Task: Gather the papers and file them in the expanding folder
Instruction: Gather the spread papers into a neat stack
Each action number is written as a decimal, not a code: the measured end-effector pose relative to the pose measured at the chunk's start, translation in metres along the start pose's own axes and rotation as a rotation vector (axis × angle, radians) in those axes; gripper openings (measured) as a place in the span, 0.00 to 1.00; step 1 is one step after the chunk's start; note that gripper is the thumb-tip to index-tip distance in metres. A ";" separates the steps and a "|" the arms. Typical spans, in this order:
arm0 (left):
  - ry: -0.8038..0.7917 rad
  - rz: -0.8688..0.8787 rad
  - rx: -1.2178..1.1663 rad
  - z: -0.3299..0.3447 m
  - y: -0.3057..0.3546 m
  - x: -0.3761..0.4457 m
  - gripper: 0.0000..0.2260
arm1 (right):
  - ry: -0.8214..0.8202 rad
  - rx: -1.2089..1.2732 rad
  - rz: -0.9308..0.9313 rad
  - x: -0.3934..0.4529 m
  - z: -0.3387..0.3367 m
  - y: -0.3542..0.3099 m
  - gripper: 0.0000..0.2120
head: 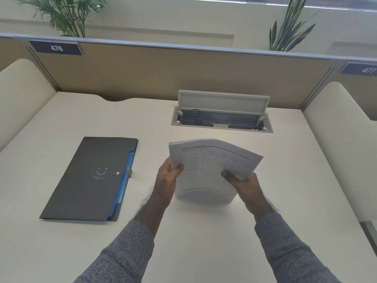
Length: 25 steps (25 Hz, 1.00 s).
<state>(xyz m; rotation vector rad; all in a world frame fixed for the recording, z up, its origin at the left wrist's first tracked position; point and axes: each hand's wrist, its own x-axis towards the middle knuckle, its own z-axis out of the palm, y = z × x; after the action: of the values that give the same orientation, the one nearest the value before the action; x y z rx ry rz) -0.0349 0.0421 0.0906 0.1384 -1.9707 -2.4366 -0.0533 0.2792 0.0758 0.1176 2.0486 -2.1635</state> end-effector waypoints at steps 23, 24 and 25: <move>0.047 -0.644 0.284 -0.014 -0.056 0.025 0.13 | 0.071 -0.104 0.439 0.015 -0.007 0.042 0.09; 0.037 -0.669 0.308 -0.014 -0.059 0.025 0.14 | 0.077 -0.122 0.449 0.014 -0.007 0.045 0.09; 0.034 -0.686 0.329 -0.013 -0.061 0.025 0.16 | 0.083 -0.147 0.455 0.014 -0.008 0.047 0.09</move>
<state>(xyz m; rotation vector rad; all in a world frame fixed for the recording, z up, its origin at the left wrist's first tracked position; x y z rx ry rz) -0.0557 0.0405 0.0272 0.9999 -2.6210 -2.3454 -0.0596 0.2841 0.0268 0.6001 1.9738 -1.7548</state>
